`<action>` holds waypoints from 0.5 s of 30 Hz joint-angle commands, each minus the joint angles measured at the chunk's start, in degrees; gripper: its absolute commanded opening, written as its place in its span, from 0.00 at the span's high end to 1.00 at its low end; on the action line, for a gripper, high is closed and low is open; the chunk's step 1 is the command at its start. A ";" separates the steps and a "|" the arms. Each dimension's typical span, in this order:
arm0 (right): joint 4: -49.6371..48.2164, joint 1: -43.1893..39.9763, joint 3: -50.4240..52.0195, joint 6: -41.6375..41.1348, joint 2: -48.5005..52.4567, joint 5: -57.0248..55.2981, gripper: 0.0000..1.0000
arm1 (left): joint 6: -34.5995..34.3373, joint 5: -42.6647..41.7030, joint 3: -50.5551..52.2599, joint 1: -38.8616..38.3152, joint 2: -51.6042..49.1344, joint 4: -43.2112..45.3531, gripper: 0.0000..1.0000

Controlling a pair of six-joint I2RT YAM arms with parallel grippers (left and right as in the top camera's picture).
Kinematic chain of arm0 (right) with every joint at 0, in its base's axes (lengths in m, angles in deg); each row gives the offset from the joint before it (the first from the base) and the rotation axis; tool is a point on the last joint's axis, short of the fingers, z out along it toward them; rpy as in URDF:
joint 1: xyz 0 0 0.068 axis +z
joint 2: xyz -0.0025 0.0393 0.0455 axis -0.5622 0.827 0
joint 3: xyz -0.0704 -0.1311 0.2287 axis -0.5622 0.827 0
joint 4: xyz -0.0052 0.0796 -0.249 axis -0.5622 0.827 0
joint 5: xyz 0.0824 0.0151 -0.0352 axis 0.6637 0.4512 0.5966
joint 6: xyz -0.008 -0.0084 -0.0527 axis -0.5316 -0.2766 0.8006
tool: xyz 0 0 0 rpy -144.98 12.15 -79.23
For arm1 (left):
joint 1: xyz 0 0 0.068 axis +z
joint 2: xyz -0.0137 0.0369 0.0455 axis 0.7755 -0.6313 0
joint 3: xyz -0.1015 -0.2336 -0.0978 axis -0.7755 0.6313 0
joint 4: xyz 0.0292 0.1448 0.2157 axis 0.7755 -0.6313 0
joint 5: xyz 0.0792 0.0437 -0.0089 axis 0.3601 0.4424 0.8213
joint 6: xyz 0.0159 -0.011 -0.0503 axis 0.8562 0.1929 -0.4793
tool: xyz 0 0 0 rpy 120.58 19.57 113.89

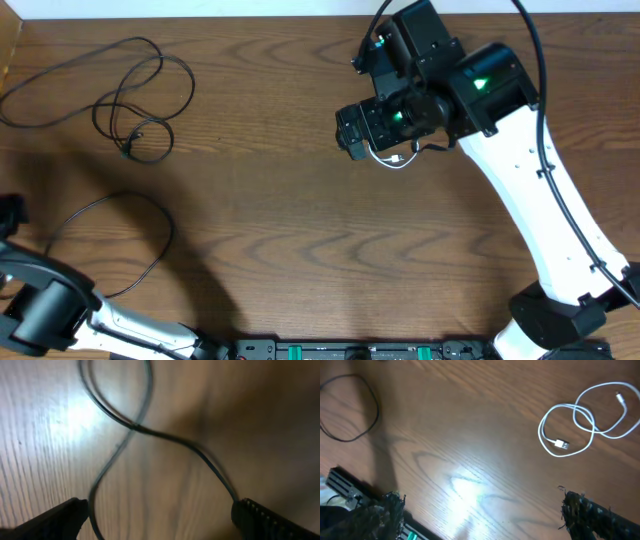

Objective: Untangle cables

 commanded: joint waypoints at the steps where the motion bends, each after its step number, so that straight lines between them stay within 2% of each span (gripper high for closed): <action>1: -0.13 -0.02 0.00 0.59 0.44 2.67 0.01 | -3.04 2.40 3.48 3.19 -0.44 2.84 0.04; 7: -0.17 -0.02 0.00 0.59 0.44 2.71 0.01 | -3.23 4.39 10.45 6.05 -0.44 11.78 0.04; 10: -0.17 -0.02 0.00 0.59 0.44 2.71 0.01 | -3.21 4.42 13.38 6.14 -0.44 16.11 0.11; 12: -0.20 -0.02 0.00 0.59 0.44 2.71 0.01 | -3.23 4.42 15.17 6.14 -0.44 18.45 0.20; 15: -0.35 -0.02 0.00 0.57 0.44 2.73 0.01 | -3.23 4.39 17.42 6.14 -0.44 21.11 0.21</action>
